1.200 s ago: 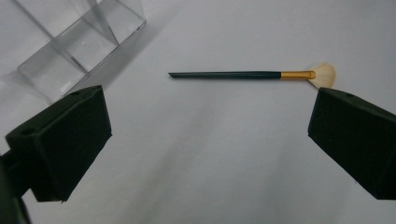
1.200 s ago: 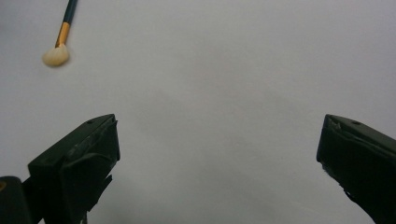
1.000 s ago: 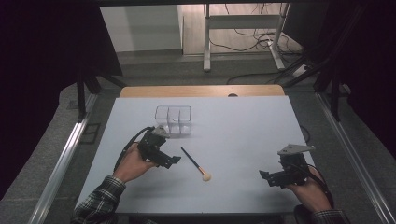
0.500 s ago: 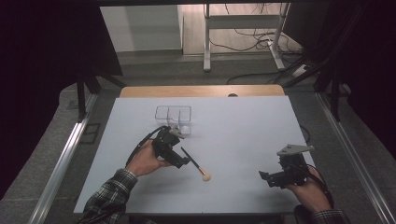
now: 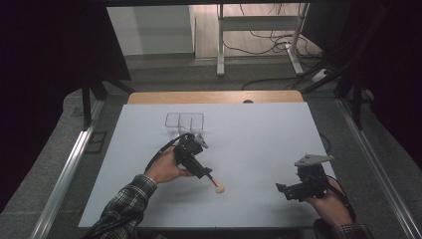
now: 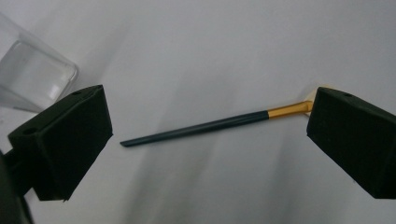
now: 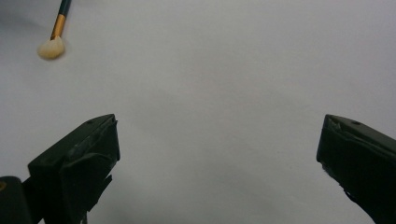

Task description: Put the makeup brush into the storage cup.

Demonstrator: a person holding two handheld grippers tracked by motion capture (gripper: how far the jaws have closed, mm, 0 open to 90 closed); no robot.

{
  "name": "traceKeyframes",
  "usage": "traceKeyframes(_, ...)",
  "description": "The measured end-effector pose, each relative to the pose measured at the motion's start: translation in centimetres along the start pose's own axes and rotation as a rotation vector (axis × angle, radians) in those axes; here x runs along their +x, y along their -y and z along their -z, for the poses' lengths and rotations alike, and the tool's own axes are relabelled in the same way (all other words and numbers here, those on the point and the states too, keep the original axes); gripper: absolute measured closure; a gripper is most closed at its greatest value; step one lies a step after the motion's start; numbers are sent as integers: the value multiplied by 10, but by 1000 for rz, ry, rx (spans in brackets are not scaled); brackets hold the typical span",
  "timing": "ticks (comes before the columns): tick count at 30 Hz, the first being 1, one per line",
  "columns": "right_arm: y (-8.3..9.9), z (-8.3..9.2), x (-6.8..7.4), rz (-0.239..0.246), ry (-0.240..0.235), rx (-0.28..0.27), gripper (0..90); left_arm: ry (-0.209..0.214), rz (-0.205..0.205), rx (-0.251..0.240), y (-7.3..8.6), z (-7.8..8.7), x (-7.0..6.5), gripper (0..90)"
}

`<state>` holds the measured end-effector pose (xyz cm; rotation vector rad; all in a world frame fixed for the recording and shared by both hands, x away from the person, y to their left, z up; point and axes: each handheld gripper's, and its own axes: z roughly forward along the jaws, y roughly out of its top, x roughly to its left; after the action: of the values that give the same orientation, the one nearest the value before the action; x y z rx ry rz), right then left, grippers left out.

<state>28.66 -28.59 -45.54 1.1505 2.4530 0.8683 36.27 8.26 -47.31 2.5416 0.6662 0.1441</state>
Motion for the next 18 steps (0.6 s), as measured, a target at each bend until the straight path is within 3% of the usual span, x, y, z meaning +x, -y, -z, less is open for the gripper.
traceKeyframes(8,0,0,0,2,-1,4,0,13,-15,6,-6,-7,0,21)
traceKeyframes(18,0,-1,1,9,-4,11,0,22,-30,35,2,-25,3,58)
